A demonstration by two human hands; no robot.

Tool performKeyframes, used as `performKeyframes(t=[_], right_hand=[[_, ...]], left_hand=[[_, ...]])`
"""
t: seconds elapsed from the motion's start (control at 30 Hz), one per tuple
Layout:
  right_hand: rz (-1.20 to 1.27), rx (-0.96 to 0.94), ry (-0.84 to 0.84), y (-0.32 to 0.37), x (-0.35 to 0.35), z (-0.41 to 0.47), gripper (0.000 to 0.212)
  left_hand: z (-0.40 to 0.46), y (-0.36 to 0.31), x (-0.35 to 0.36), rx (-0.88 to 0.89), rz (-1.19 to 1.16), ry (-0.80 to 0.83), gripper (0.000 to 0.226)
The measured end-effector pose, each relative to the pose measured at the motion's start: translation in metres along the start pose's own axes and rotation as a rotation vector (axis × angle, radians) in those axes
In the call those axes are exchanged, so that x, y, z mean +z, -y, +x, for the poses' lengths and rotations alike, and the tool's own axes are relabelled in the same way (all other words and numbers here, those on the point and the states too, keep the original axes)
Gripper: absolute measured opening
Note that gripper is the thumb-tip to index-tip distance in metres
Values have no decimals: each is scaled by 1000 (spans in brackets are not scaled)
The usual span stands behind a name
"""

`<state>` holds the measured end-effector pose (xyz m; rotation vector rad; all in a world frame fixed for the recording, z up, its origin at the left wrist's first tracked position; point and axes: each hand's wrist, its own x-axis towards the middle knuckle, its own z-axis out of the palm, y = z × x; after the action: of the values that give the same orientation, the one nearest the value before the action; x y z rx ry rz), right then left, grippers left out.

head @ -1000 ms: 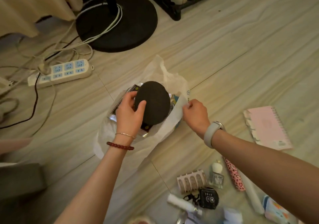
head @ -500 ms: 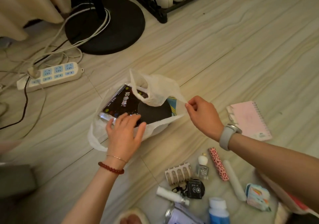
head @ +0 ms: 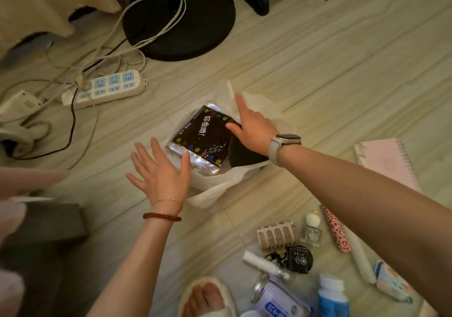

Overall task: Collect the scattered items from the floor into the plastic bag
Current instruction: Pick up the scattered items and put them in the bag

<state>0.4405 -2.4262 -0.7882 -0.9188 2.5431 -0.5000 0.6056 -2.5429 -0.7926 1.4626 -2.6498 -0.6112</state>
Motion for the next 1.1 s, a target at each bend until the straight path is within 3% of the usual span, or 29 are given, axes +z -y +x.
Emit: performKeyframes(t=[0.1, 0.17, 0.23, 0.3, 0.4, 0.67, 0.77, 0.83, 0.9, 0.93, 0.97, 1.03, 1.1], right_hand=[[-16, 54, -91, -1, 3, -8, 68], [-88, 39, -85, -10, 3, -20, 57], [-103, 11, -108, -22, -2, -33, 37], [-91, 10, -232, -32, -17, -42, 29], [-2, 22, -453, -35, -55, -49, 26], [129, -45, -878, -16, -141, -82, 17], [222, 82, -892, -29, -150, -101, 20], [112, 232, -723, -46, -138, -107, 27], [-149, 334, -469, -63, -118, -111, 38], [-275, 355, -348, -69, -110, -113, 43], [-380, 356, -277, -75, -102, -114, 47], [-497, 238, -322, -78, -94, -112, 48], [-584, 51, -392, -77, -87, -106, 49]], left_hand=[[21, 7, 6, -389, -400, 289, 83], [21, 11, 14, -456, -610, 269, 55], [18, 10, 15, -387, -721, 125, 16], [20, 0, 6, -292, -766, 24, 26], [28, -25, -17, -143, -821, -70, 22], [26, -89, -91, 10, -983, -64, 29], [25, -92, -99, 58, -859, -137, 24], [27, -85, -88, 43, -541, -114, 30], [24, -76, -74, 22, -162, 22, 42], [18, -73, -69, 65, -42, 13, 49], [11, -72, -65, 163, 39, -69, 52], [-7, -77, -59, 456, 160, -277, 54], [-21, -90, -49, 673, 273, -305, 59]])
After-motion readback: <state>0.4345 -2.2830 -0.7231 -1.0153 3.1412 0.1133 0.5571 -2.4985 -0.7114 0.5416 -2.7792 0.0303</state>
